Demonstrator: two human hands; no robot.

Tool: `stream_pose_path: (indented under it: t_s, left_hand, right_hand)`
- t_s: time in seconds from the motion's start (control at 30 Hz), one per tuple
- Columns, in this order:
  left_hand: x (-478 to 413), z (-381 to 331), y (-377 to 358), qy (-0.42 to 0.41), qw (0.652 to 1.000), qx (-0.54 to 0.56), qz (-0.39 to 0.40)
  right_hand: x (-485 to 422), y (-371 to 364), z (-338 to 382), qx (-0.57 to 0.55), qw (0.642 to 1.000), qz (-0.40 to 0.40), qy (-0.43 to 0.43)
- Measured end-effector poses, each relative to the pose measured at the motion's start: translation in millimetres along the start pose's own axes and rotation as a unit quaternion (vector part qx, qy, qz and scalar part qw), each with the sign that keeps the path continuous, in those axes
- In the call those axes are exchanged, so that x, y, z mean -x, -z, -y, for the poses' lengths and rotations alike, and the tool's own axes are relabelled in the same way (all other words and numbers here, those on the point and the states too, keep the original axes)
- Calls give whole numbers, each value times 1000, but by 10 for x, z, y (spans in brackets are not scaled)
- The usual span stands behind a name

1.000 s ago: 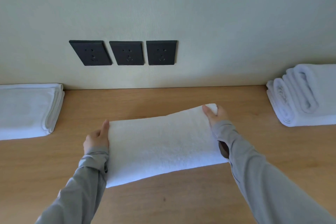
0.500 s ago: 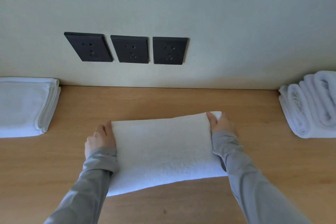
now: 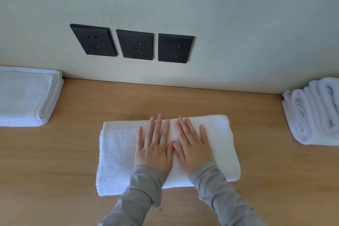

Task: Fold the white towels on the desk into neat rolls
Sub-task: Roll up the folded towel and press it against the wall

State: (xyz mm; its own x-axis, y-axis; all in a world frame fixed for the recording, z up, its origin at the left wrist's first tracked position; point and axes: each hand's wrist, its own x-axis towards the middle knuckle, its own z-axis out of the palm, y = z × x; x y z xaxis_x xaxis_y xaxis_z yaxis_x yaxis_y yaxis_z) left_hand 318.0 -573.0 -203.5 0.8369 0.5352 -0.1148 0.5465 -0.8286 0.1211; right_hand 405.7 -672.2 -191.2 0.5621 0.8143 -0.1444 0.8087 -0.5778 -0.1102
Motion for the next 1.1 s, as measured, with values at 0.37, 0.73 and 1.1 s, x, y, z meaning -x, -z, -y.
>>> stream_pose_path:
  t_s: [0.37, 0.73, 1.1]
  left_hand:
    - [178, 357, -15, 39, 999, 20, -23]
    - [281, 747, -48, 84, 996, 40, 7]
    - [621, 180, 94, -188, 978, -89, 9]
  right_hand:
    - [52, -49, -711, 39, 999, 26, 1]
    - [61, -57, -902, 11, 999, 31, -17]
    - [554, -84, -150, 108, 980, 11, 164]
